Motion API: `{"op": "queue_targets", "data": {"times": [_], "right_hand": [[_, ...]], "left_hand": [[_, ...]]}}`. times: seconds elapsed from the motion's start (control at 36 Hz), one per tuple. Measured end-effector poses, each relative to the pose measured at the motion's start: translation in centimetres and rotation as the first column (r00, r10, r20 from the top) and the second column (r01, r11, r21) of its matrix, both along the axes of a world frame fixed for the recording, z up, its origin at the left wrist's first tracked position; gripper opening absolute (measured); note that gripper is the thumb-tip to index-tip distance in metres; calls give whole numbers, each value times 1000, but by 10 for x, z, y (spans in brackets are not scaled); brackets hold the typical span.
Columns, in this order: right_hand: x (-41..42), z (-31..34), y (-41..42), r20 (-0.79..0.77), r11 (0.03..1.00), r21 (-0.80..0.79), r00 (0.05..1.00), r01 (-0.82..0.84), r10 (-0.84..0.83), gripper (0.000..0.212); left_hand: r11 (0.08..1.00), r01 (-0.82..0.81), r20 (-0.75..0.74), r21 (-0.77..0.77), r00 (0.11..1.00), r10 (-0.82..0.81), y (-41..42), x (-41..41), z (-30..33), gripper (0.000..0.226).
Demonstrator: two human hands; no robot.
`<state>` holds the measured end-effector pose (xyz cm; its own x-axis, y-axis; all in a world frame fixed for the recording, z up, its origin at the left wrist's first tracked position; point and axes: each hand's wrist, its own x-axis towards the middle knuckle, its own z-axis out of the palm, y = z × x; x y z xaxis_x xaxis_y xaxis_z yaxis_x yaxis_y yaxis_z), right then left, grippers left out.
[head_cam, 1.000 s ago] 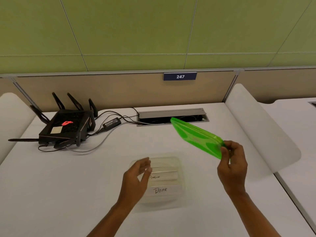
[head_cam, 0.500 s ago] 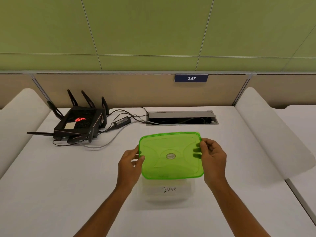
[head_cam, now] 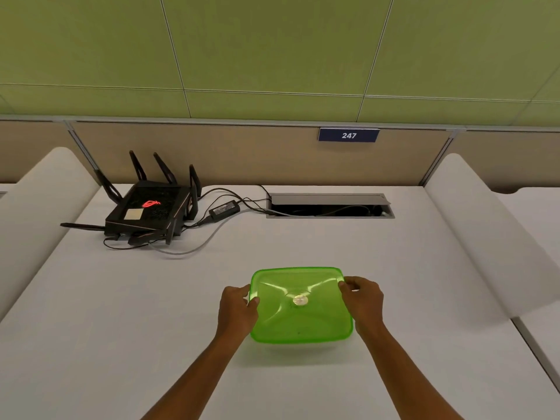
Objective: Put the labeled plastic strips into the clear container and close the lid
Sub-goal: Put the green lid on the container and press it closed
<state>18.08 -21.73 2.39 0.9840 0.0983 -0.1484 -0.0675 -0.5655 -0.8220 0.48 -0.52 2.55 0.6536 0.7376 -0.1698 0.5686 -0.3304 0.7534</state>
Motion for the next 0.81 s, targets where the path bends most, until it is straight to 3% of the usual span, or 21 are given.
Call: {"op": "queue_targets", "data": {"times": [0.31,0.81], "right_hand": [[7,-9,-4,17,991,-132,999,-25,27,17],[10,-16,-10,-74,994,-108,997,-8,0,11]], "left_hand": [[1000,19,-42,6,999,-19,-2,5,-9,34],[997,72,-54,33,996,-70,3,8,-8,26]]}}
